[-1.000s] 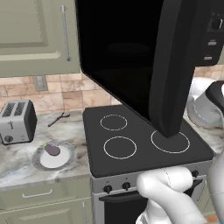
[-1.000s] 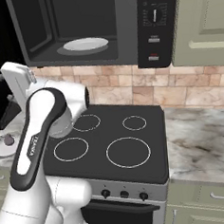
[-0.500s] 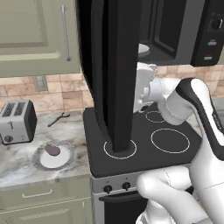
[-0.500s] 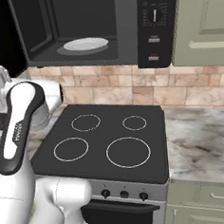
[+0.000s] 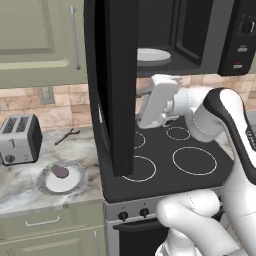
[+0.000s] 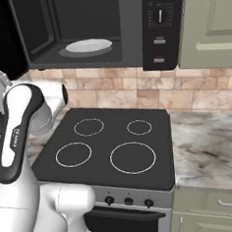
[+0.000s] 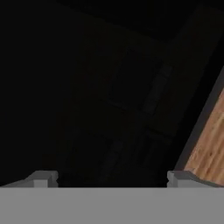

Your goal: Pick the eggplant from the counter and place it in the microwave. Then turn on the microwave.

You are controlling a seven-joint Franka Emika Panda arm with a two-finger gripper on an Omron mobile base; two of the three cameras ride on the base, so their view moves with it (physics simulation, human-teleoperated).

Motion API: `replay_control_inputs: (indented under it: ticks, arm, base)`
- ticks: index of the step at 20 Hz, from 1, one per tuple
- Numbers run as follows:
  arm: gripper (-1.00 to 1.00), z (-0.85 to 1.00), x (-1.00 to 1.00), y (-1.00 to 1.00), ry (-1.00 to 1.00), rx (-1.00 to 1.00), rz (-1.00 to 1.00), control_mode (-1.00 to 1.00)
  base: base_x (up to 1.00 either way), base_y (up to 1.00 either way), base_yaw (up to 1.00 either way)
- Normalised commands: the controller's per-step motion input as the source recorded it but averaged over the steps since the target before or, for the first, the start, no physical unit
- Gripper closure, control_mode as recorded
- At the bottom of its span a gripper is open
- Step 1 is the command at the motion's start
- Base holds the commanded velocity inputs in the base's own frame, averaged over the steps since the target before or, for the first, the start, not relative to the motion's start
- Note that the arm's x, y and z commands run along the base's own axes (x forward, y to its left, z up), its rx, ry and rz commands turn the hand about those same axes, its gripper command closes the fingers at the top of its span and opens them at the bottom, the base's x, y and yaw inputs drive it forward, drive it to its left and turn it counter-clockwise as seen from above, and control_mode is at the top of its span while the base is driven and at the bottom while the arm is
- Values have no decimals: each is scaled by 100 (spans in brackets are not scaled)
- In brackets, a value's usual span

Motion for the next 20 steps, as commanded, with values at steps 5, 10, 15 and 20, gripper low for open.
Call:
replay_control_inputs:
  ticks: [5,10,15,20]
  arm:
    - [-100,0,13,-39,-20,-18,-15,-100]
    - [-100,-8,13,-17,-18,-22,-13,-100]
    - [-100,-34,21,-6,-11,-21,-12,-100]
    - [-100,-46,23,-10,-1,-10,-8,-100]
  base:
    - [0,0,0]
    - [0,0,0]
    - [0,0,0]
    - [0,0,0]
